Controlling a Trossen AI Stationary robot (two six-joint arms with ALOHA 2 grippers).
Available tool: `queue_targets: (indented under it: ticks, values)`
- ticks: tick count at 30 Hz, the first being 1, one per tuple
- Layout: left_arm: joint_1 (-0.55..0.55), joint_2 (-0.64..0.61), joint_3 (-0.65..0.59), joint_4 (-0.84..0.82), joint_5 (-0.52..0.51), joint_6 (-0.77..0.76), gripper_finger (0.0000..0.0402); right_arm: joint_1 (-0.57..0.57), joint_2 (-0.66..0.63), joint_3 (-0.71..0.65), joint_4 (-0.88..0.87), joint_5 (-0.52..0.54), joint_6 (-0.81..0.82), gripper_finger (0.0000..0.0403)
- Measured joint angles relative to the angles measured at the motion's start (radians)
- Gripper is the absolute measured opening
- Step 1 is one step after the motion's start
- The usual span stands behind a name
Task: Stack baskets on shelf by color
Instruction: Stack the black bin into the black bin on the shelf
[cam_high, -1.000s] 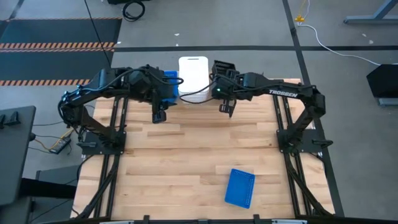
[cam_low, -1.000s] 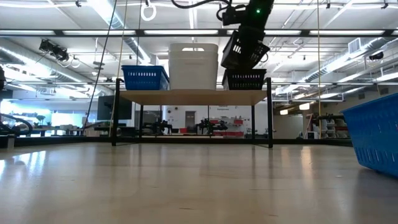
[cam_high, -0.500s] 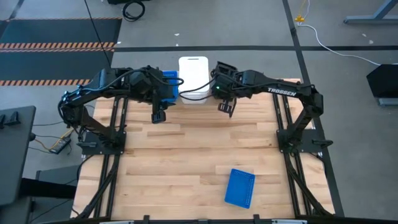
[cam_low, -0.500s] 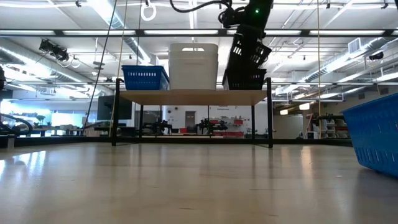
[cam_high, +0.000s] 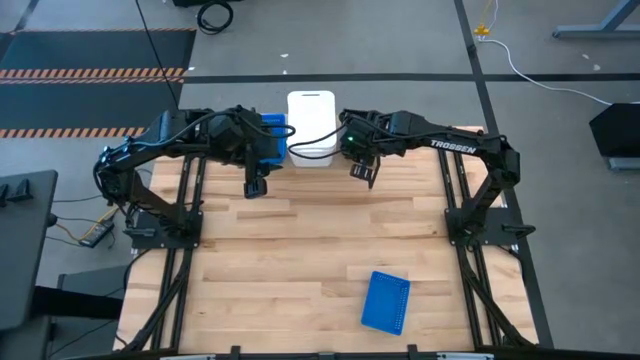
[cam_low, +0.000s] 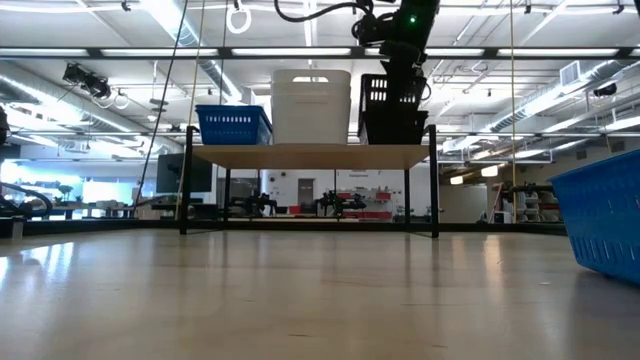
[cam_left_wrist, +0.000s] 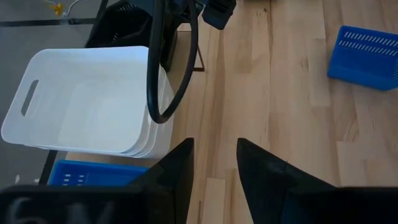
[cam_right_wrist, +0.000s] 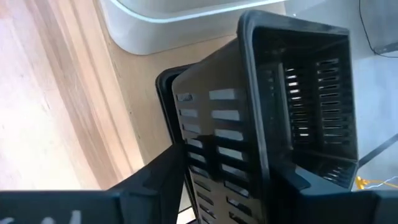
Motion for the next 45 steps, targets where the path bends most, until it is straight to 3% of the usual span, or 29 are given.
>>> queue_targets:
  ticks: [12,22,28,45]
  values:
    - [0.000,0.000,0.000,0.000,0.000,-0.013,0.0128,0.022,0.000,0.000,-0.007,0.032,-0.078,0.0165]
    - [0.000,0.000,0.000,-0.001,0.000,-0.013,0.0128,0.056,-0.001,0.000,-0.010,0.101,-0.123,0.0058]
    - [0.000,0.000,0.000,0.000,0.000,-0.013,0.0128,0.054,-0.001,0.000,-0.010,0.101,-0.125,0.0026]
    - [-0.002,0.001,-0.006,-0.002,0.000,-0.018,0.0128,0.000,-0.001,0.000,0.026,0.046,-0.125,0.0107]
